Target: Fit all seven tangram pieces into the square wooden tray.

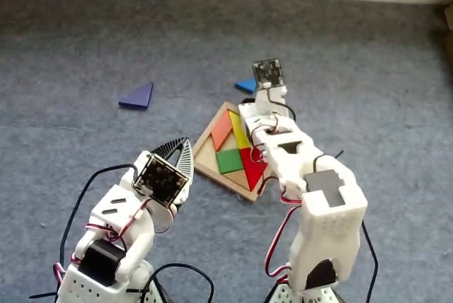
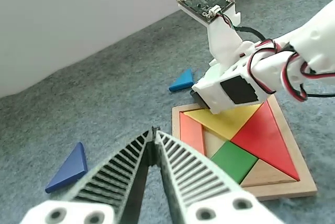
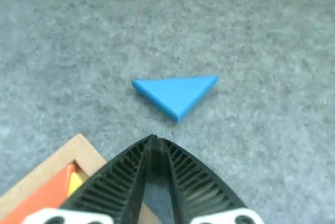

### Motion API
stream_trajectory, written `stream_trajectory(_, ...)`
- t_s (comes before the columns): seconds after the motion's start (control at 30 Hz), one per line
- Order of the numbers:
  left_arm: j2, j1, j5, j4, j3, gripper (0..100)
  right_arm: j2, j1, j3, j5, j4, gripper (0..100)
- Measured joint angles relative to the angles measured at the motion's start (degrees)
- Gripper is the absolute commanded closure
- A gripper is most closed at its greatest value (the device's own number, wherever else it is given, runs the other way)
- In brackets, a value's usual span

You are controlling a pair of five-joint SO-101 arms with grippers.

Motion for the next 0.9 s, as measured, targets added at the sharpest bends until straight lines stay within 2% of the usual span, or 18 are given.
stream_trajectory(0.3,0.00,0.00,0.00,0.00,0.00,99,-6.33,2.73,1.05,0.00,4.48,99.3)
stream_trajectory(0.67,0.00,0.00,0.00,0.00,0.00,99,-9.41,5.63,-1.23,0.00,2.90,99.3)
stream_trajectory(0.9,0.00,0.00,0.00,0.00,0.00,99,2.81,5.01,-15.65,0.00,2.73,99.3)
